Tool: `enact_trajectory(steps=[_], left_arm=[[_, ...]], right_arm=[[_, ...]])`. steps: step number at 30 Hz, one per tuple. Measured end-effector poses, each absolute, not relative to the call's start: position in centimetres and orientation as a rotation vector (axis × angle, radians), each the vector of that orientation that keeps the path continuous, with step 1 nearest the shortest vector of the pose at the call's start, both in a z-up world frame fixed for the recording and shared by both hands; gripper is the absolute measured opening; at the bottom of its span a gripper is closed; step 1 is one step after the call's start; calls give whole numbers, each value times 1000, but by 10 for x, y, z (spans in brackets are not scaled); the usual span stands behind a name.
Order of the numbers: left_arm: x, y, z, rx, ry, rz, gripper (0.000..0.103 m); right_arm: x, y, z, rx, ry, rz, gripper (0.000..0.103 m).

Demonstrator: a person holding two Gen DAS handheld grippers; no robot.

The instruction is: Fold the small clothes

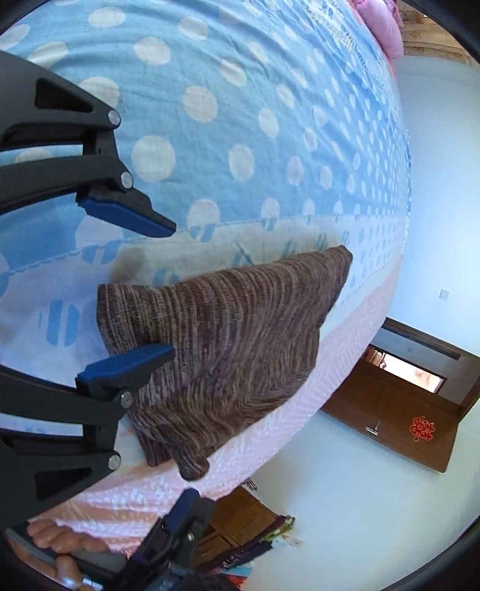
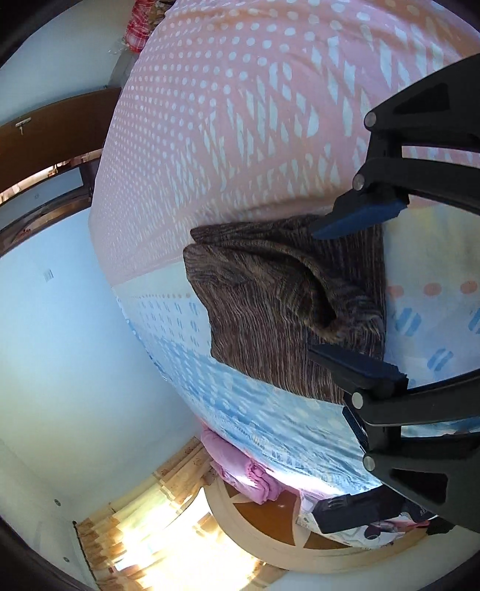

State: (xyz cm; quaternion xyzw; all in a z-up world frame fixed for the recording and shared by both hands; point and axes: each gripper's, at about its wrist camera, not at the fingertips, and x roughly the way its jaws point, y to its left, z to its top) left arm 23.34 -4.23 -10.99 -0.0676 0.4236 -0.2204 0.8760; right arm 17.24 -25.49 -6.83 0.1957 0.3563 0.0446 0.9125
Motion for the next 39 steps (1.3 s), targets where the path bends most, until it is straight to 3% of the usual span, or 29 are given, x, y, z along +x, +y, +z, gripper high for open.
enact_trajectory(steps=[5, 6, 7, 8, 13, 18, 22, 26, 29, 34, 37, 39], left_arm=[[224, -46, -118, -98, 892, -415, 71], [221, -46, -116, -78, 884, -412, 72], [219, -48, -117, -58, 879, -410, 75], [218, -48, -117, -42, 873, -409, 75], [220, -42, -117, -78, 877, -441, 77], [219, -41, -115, -75, 881, -447, 77], [223, -28, -103, -118, 877, -449, 77], [243, -22, -88, -137, 828, -411, 77], [261, -34, -78, -97, 780, -365, 77], [294, -63, -81, -65, 784, -272, 77], [309, -69, -99, -63, 841, -224, 77], [313, -69, -113, -75, 871, -233, 80]], right_arm=[[195, -222, -90, 262, 841, 70, 66], [198, -222, -96, 260, 861, 62, 50], [199, -226, -102, 281, 866, 40, 7], [200, -233, -108, 315, 879, 31, 5], [181, -282, -139, 583, 891, 42, 5], [166, -290, -141, 645, 902, 57, 4], [150, -284, -122, 519, 927, -26, 9], [144, -273, -76, 259, 742, -220, 9], [172, -253, -62, 177, 705, -88, 9], [228, -213, -81, -13, 748, 48, 9], [249, -226, -121, -22, 862, 8, 6], [245, -245, -127, 13, 820, 13, 6]])
